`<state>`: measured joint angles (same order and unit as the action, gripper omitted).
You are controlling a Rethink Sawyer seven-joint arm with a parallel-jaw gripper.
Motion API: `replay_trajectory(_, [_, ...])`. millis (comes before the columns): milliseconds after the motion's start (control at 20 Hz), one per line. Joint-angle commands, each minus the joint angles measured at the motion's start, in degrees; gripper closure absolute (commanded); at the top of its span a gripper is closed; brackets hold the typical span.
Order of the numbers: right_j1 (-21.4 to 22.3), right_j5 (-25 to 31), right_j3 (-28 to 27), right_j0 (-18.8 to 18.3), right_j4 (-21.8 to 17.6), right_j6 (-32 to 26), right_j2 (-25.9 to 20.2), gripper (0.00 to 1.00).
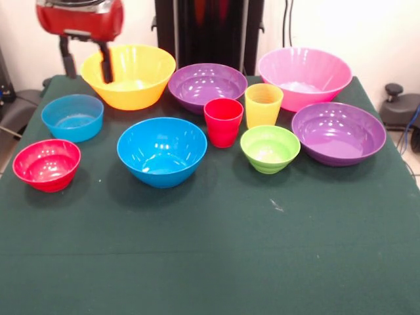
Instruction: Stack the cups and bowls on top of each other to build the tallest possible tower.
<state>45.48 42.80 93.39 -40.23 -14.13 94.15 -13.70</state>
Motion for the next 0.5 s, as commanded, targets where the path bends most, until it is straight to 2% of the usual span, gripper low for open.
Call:
replay_trajectory(50, [-3.7,-12.2,13.4,-3.6,-5.9,2.0,1.6,0.0])
replay_trajectory(300, [-5.2,-17.9,15.2,-4.2,-7.1,3.1,2.3,0.0])
replay_trajectory(500, [-6.1,-19.5,15.7,-3.7,-7.6,3.5,3.1,0.0])
